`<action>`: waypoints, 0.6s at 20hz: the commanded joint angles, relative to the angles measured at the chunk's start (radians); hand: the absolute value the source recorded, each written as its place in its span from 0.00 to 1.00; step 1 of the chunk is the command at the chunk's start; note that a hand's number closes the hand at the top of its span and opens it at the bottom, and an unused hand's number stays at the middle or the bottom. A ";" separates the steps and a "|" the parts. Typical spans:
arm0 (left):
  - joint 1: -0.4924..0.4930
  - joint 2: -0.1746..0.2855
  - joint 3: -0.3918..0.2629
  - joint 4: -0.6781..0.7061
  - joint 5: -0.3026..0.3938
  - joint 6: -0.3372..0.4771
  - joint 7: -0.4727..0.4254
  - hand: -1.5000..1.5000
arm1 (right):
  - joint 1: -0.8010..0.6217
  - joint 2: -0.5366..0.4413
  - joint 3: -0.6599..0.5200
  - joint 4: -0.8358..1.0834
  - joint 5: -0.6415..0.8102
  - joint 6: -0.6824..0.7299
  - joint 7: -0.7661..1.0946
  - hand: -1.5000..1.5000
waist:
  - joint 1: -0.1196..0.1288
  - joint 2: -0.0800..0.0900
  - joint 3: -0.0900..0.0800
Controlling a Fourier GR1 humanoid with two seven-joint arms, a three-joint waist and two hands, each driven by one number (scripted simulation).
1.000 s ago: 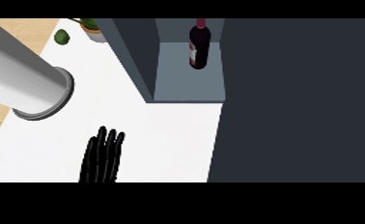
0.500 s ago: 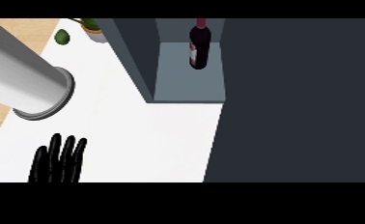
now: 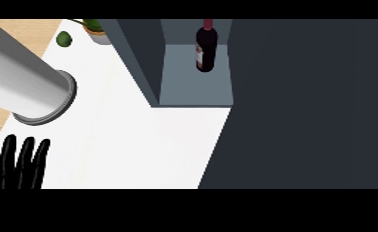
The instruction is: Pick up the wine, place it into the cabinet and close the cabinet
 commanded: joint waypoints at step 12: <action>0.109 0.110 0.268 0.025 0.143 -0.219 0.034 0.00 | -0.118 0.014 0.439 -0.094 0.344 -0.344 0.026 1.00 | 0.004 -0.003 -0.001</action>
